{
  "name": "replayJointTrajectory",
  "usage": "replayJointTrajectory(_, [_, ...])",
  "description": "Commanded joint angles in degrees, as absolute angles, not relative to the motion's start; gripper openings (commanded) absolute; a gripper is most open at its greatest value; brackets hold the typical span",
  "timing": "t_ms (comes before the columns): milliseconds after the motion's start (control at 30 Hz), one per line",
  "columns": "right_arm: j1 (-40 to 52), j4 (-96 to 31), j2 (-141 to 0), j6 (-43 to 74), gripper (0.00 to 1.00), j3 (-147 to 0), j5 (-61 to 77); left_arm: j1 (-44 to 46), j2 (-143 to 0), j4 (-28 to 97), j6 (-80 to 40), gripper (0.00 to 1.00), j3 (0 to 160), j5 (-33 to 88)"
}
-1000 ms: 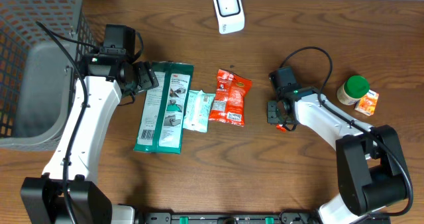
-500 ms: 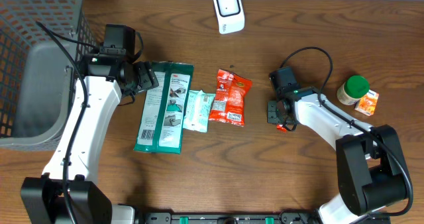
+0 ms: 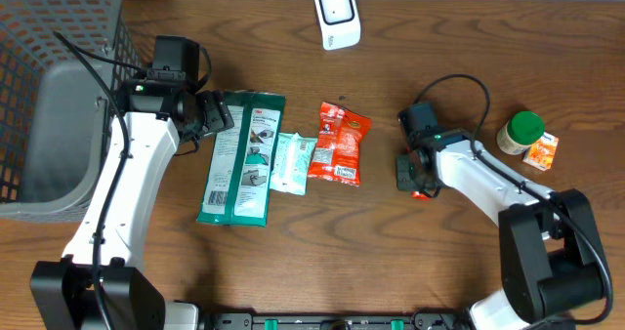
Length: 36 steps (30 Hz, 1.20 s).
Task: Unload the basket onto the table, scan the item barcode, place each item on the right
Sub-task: 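Grasp the Nescafe stick by its end with the right gripper, then lift the stick and hold it in front of the white scanner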
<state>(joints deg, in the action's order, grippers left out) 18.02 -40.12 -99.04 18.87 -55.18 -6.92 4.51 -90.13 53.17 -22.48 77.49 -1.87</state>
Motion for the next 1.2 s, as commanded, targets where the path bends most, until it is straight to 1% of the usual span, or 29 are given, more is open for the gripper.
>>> replayJointTrajectory(0, [18.41,-41.54,-94.17,17.5,0.01,-58.54,-6.42,4.29,-89.89,53.32,-22.17,0.86,78.43,-2.63])
replayJointTrajectory(167, [18.41,-44.38,-88.88,17.56,0.01,-60.1,-2.66,4.29,-89.89,53.32,-22.17,0.86,78.43,-2.61])
replayJointTrajectory(267, [18.28,-48.25,-87.18,18.2,0.01,-64.05,-2.17,4.29,-89.89,53.32,-22.17,0.86,78.43,-2.61])
replayJointTrajectory(300, [18.06,-52.29,-87.11,18.15,0.01,-68.45,-1.45,4.29,-89.89,53.32,-22.17,0.86,78.43,-2.61])
replayJointTrajectory(433, [17.76,-61.82,-87.88,17.65,0.01,-80.29,-0.97,4.29,-89.89,53.32,-22.17,0.86,78.43,-2.61])
replayJointTrajectory(600, [17.76,-71.31,-90.04,17.52,0.01,-95.18,-0.23,4.29,-89.89,53.32,-22.17,0.86,78.43,-2.61])
replayJointTrajectory(667, [17.65,-75.53,-92.12,17.47,0.01,-102.21,0.86,4.29,-89.89,53.32,-22.17,0.86,78.43,-2.61])
replayJointTrajectory(800, [17.67,-85.56,-100.44,15.27,0.01,-121.34,1.19,4.29,-89.89,53.32,-22.17,0.86,78.43,-2.61])
replayJointTrajectory(933, [17.78,-91.61,-110.56,13.61,0.01,-139.48,1.21,4.29,-89.89,53.32,-22.17,0.86,78.43,-2.61])
replayJointTrajectory(1033, [18.11,-91.92,-117.56,13.02,0.01,-147.68,1.74,4.29,-89.89,53.32,-22.17,0.86,78.43,-2.61])
replayJointTrajectory(1167, [18.26,-85.91,-124.36,10.48,0.01,-149.51,3.38,4.29,-89.89,53.32,-22.17,0.86,78.43,-2.63])
